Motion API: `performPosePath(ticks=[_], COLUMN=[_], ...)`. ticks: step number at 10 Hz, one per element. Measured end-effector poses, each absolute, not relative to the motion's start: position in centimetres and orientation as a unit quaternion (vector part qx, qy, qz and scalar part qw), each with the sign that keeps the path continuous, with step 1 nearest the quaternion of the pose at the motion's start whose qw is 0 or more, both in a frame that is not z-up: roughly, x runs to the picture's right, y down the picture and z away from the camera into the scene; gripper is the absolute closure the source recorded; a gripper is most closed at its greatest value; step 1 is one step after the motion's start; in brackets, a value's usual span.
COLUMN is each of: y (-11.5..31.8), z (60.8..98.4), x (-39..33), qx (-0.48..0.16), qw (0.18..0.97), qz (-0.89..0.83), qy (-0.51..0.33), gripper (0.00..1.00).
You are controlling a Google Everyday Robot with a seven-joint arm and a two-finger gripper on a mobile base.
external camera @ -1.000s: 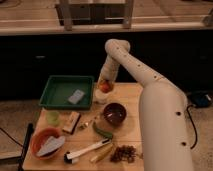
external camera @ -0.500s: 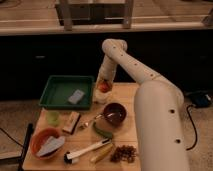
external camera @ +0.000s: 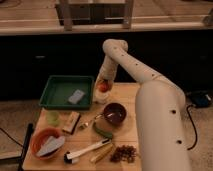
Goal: Place apple in paper cup
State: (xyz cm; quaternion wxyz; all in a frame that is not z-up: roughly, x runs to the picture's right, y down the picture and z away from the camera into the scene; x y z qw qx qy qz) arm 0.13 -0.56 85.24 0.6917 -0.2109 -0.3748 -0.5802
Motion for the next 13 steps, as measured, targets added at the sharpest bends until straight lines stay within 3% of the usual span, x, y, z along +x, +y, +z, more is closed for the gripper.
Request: performPosePath(ticks=[13], y=[-1.43], z=[85.40], x=[0.88], qx=[-0.219], qw=[0.712], qz=[-0.554], qy=[-0.372], gripper=[0.20])
